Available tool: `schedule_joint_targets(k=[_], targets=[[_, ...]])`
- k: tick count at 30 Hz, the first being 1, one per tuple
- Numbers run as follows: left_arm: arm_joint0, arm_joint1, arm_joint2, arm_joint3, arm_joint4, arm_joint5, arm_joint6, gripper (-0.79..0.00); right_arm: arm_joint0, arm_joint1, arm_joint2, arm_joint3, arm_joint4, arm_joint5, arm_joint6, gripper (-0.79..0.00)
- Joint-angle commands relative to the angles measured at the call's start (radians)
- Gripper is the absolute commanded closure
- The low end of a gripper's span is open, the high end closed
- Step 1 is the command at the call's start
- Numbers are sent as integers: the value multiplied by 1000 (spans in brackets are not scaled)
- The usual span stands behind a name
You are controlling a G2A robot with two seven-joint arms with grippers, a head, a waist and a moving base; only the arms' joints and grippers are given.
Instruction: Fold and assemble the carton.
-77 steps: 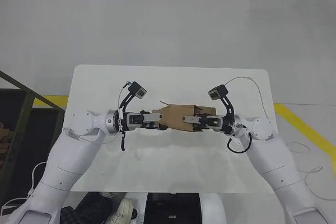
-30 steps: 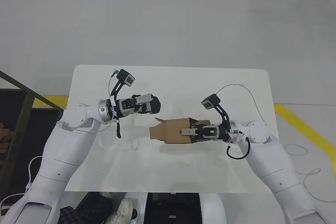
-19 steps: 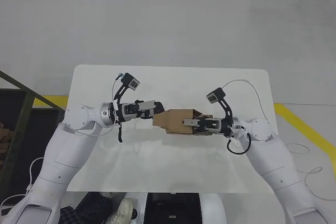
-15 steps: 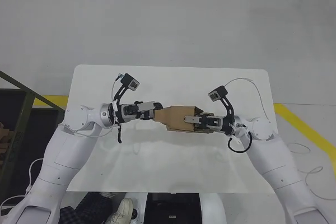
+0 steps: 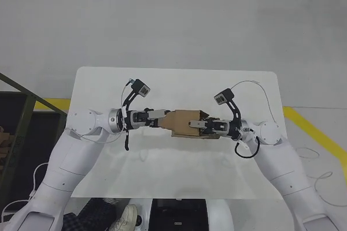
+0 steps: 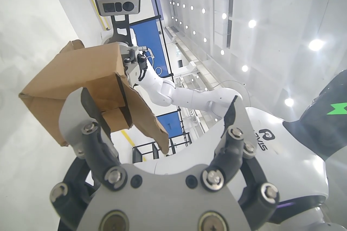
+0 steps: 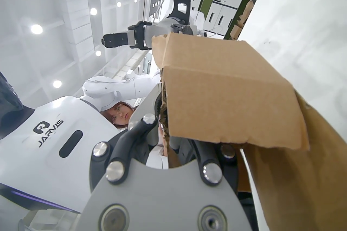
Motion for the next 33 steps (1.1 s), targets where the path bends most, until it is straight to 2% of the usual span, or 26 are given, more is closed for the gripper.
schedule_joint_targets(k=[1,8,20,27,33], targets=[[-2,-1,3,1,1,0,2,-785,-1,0,1,1,1,-1,0,0],[0,1,-2,0,29,-2,17,-785,-3,0,5,8,6,-2,1,0],[48,22,-68,-80,244,-1,84,-785,0,3,26,20,4,-10,-7,0],[71,30,-75,-122,392,55,134,-785,-2,5,33,10,3,-11,-6,0],[66,30,-59,-113,414,88,153,-785,-11,8,45,-9,12,-14,4,0]])
